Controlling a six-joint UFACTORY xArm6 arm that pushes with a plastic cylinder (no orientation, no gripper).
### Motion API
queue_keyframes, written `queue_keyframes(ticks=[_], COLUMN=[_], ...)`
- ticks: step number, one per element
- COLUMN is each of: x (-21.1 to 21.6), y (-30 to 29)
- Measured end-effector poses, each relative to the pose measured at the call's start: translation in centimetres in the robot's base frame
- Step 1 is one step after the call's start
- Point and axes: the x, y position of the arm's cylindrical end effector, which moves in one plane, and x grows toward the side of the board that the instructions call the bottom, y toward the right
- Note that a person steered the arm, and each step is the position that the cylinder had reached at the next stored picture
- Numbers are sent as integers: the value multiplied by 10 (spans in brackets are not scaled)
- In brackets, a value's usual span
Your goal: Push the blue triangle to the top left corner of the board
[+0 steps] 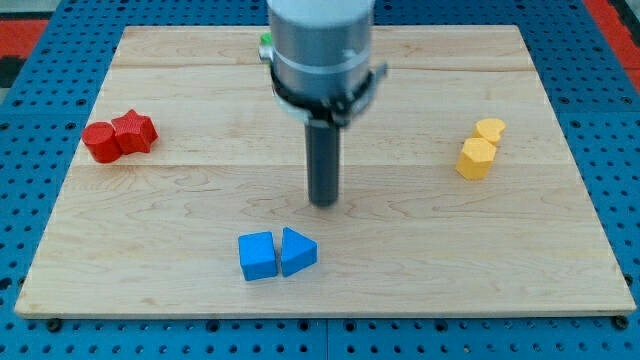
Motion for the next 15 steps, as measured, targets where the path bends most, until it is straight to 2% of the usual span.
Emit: queue_keyframes(ticks=[1,2,3,6,7,8,9,10,11,12,15], x=[56,76,63,-19,-21,-39,-53,-64,-81,-117,-213], y=[10,-7,-32,-71,-24,-21,-91,-97,-39,-55,-234])
